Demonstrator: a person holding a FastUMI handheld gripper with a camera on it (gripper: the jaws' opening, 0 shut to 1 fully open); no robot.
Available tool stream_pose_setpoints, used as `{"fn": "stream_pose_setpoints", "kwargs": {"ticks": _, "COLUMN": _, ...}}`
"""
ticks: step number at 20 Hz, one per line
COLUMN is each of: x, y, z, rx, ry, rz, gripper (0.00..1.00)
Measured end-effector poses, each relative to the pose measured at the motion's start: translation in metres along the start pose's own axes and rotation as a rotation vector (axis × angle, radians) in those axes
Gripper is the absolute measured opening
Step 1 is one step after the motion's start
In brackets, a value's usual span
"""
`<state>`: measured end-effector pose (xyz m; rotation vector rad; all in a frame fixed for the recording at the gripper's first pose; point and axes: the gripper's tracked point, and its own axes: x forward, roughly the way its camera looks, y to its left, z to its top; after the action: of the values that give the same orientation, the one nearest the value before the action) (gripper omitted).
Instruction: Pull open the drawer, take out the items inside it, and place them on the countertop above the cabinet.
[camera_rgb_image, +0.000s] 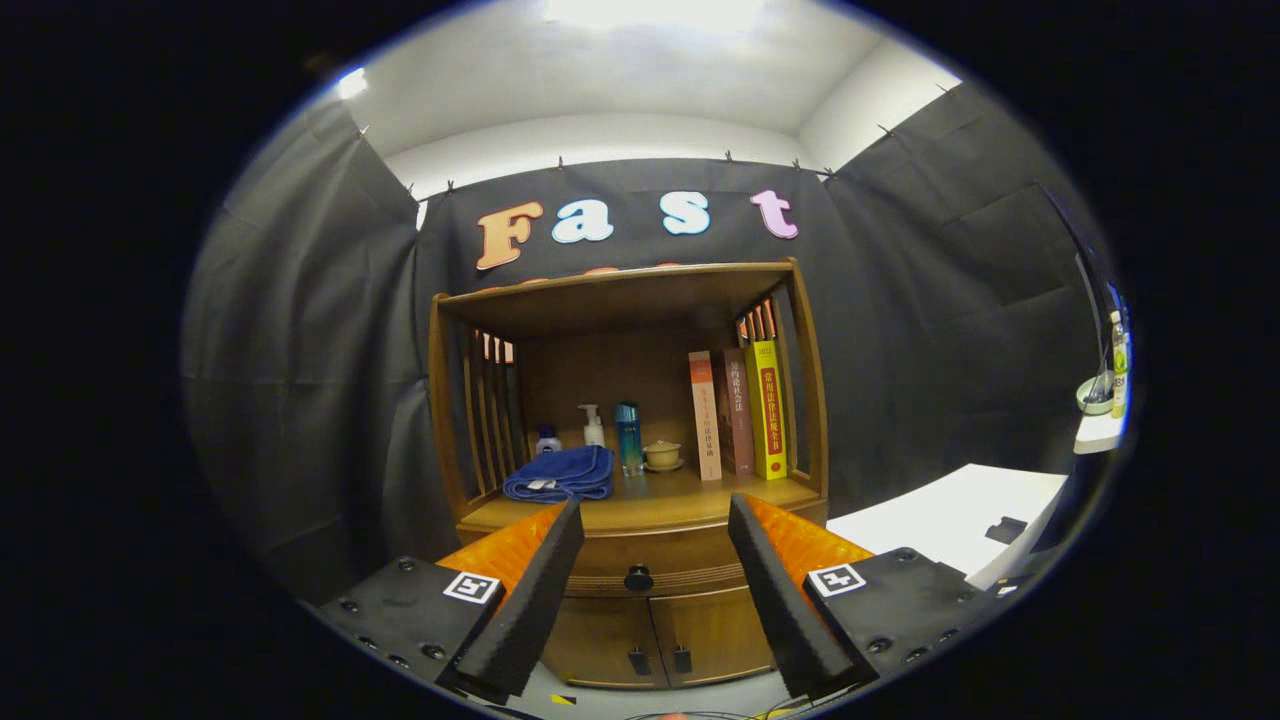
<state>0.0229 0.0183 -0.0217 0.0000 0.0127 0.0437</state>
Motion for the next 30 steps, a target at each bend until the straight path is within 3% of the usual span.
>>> {"fn": "stream_pose_setpoints", "kwargs": {"ticks": 10, "x": 0.120, "y": 0.015, "z": -0.161, "rx": 0.007, "ry": 0.089, "rz": 0.028, "gripper": 0.96}}
{"fn": "stream_pose_setpoints", "kwargs": {"ticks": 16, "x": 0.168, "y": 0.020, "z": -0.269, "rx": 0.013, "ry": 0.181, "rz": 0.032, "gripper": 0.96}}
{"fn": "stream_pose_setpoints", "kwargs": {"ticks": 24, "x": 0.198, "y": 0.017, "z": -0.341, "rx": -0.037, "ry": 0.285, "rz": 0.022, "gripper": 0.86}}
{"fn": "stream_pose_setpoints", "kwargs": {"ticks": 30, "x": 0.194, "y": 0.020, "z": -0.352, "rx": -0.027, "ry": 0.297, "rz": 0.032, "gripper": 0.79}}
